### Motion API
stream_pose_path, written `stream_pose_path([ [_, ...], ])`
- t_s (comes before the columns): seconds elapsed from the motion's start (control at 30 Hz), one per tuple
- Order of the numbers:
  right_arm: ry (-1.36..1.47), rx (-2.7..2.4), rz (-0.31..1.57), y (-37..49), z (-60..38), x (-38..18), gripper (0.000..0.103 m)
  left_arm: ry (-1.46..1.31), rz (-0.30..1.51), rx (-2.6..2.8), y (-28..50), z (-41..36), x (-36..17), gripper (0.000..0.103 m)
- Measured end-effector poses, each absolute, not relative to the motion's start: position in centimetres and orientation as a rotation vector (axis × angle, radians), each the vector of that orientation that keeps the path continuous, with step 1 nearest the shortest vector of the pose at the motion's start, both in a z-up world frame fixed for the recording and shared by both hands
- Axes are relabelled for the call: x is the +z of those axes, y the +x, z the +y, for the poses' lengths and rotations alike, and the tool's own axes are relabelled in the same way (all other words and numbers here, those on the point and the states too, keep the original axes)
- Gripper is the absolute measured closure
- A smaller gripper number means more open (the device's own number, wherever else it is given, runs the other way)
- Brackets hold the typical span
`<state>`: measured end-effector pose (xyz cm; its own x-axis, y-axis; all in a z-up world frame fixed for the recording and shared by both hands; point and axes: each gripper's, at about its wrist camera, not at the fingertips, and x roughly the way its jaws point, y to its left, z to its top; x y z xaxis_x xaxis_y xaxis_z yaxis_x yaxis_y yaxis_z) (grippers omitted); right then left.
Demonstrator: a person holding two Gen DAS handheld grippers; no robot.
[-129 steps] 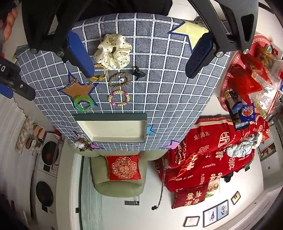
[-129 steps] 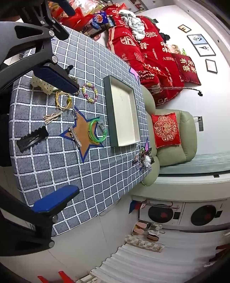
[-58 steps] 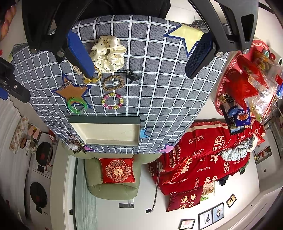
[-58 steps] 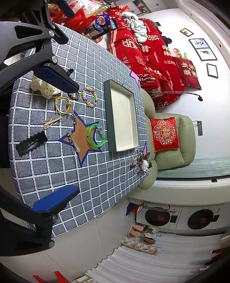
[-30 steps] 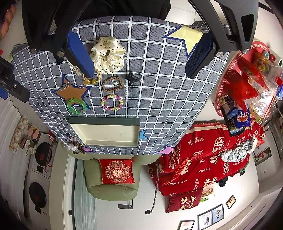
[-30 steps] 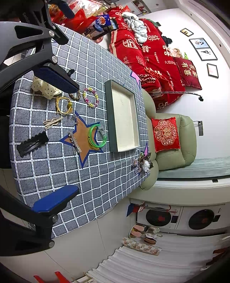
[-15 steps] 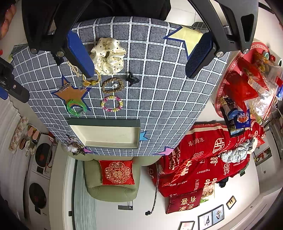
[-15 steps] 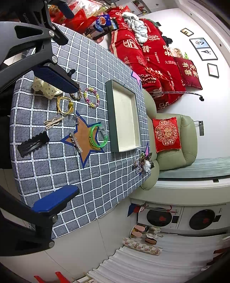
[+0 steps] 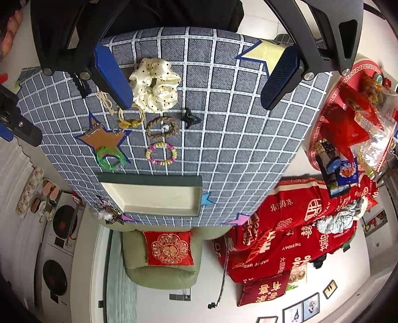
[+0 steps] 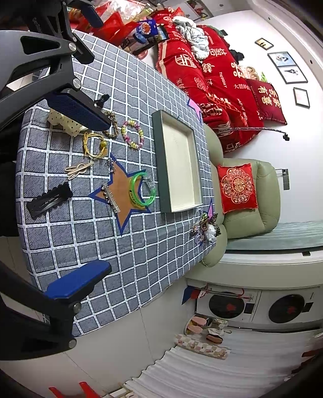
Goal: Organize jewelry
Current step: 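Grasp the cream polka-dot scrunchie with the left tool while the right tool grasps the black snap clip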
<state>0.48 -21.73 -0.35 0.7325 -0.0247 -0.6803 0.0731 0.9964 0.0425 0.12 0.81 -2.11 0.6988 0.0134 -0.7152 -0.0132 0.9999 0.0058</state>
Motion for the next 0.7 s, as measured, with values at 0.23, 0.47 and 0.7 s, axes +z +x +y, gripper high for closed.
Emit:
stream_pose_path([
  [0.23, 0.066, -0.048, 0.809, 0.7, -22.4, -1.9, 0.0, -0.013, 0.87, -0.046, 0.9, 0.5, -4.4, 0.0],
  [0.47, 0.061, -0.012, 0.958, 0.9, -23.2, -5.5, 0.0, -0.048, 0.962, -0.167, 2.4, -0.6, -7.7, 0.0],
  [0.7, 0.029, 0.021, 1.091, 1.9, -23.5, -10.0, 0.0, -0.054, 1.009, -0.237, 4.5, -1.8, -10.0, 0.0],
])
